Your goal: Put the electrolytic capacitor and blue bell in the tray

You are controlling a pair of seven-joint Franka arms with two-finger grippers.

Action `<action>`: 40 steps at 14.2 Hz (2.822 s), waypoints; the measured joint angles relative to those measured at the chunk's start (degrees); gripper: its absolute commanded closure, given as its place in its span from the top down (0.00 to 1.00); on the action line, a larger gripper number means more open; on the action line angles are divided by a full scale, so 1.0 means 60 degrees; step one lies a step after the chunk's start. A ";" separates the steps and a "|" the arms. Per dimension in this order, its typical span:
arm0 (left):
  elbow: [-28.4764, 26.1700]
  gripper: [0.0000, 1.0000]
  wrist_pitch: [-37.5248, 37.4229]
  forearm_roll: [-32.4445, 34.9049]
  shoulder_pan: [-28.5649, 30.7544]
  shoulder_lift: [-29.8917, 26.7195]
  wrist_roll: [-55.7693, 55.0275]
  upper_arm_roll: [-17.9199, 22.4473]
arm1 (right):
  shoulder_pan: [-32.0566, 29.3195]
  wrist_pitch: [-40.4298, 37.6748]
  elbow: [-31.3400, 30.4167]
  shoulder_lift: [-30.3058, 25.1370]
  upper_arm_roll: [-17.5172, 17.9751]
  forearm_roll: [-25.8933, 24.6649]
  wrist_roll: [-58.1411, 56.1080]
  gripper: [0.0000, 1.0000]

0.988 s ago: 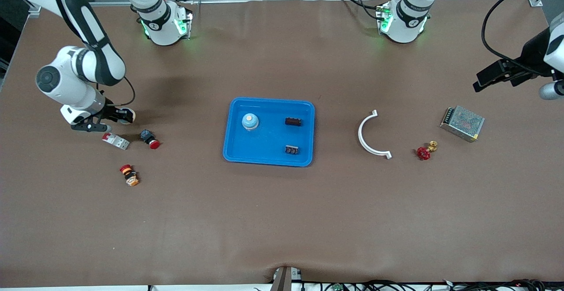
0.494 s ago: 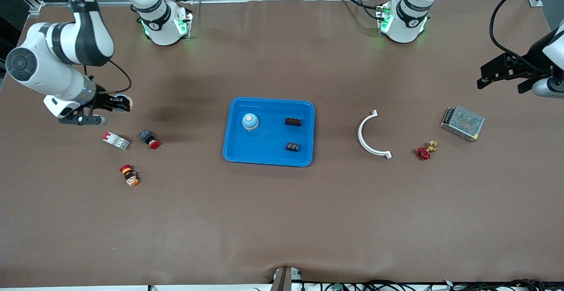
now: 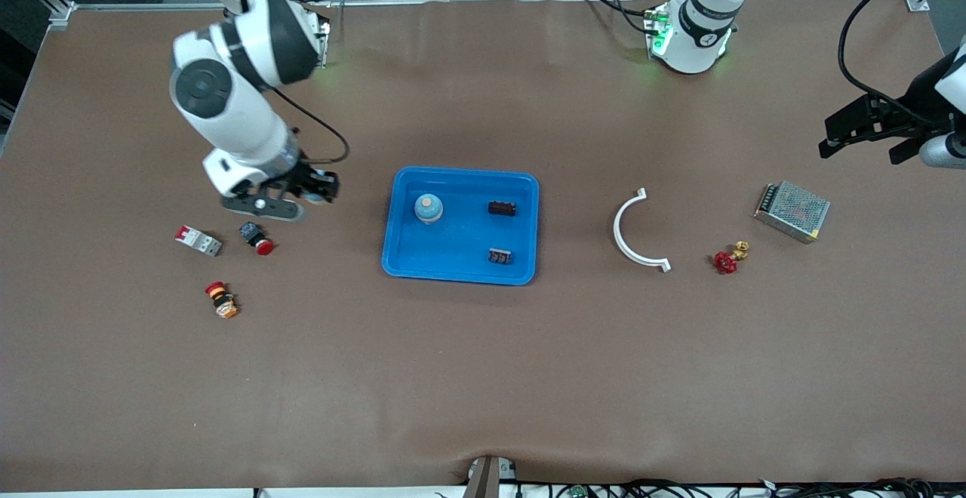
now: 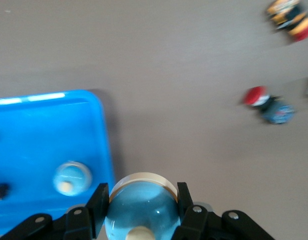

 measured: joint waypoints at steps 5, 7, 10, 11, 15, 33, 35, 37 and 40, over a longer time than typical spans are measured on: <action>0.0000 1.00 0.0034 0.0861 -0.0612 0.0079 0.0009 0.0222 | 0.1245 0.2728 0.0943 0.2862 -0.0021 0.0266 0.1778 0.39; 0.0000 1.00 0.0058 0.0874 -0.0612 0.0112 0.0009 0.0259 | 0.1634 0.3400 0.1042 0.3535 -0.0035 0.0260 0.2154 0.39; 0.0000 1.00 0.0128 0.0874 -0.0546 0.0168 0.0009 0.0324 | 0.1734 0.3643 0.1265 0.3980 -0.0097 0.0259 0.2248 0.39; 0.0000 1.00 0.0134 0.0874 -0.0542 0.0170 0.0009 0.0330 | 0.1734 0.3644 0.1322 0.4031 -0.0134 0.0259 0.2248 0.39; 0.0002 1.00 0.0269 0.0874 -0.0541 0.0175 0.0009 0.0333 | 0.1733 0.3720 0.1447 0.4211 -0.0191 0.0254 0.2248 0.43; 0.0010 1.00 0.0702 0.0874 -0.0437 0.0431 -0.0006 0.0375 | 0.2079 -0.3612 0.2115 -0.0790 -0.0165 -0.0498 0.1323 1.00; 0.0013 1.00 0.0703 0.0874 -0.0438 0.0432 -0.0006 0.0374 | 0.1954 -0.4295 0.2027 -0.1553 -0.0267 -0.0620 0.0568 1.00; 0.0014 1.00 0.0703 0.0874 -0.0438 0.0432 -0.0007 0.0374 | 0.1470 -0.4690 0.1884 -0.2099 -0.0320 -0.0700 -0.0404 1.00; 0.0014 1.00 0.0704 0.0874 -0.0439 0.0432 -0.0007 0.0374 | 0.0414 -0.5083 0.1706 -0.2708 -0.0378 -0.0711 -0.2107 1.00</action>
